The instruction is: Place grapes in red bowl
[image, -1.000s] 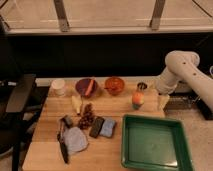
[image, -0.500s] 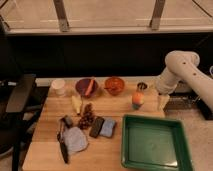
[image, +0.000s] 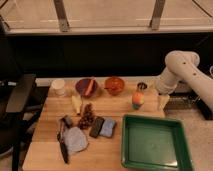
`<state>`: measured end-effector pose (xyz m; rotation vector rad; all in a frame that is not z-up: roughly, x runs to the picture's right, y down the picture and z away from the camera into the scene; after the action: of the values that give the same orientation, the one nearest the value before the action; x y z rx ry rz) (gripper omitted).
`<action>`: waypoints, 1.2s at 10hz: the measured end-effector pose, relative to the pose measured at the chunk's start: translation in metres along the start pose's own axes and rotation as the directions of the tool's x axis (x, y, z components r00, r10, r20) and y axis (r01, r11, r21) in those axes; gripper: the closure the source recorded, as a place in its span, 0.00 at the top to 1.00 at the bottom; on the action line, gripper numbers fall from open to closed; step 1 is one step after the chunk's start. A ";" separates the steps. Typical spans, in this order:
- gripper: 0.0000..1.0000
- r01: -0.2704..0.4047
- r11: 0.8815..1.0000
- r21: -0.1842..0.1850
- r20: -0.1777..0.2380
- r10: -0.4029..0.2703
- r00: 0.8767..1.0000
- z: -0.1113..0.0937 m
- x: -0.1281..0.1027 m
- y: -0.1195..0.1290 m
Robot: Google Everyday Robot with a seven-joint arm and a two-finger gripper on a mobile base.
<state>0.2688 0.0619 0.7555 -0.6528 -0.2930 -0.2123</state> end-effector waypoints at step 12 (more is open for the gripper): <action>0.72 0.739 0.671 0.049 -0.005 -0.740 0.672 -0.007 -0.187 -0.030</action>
<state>0.0864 0.0536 0.7050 -0.4533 -0.5743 -0.9935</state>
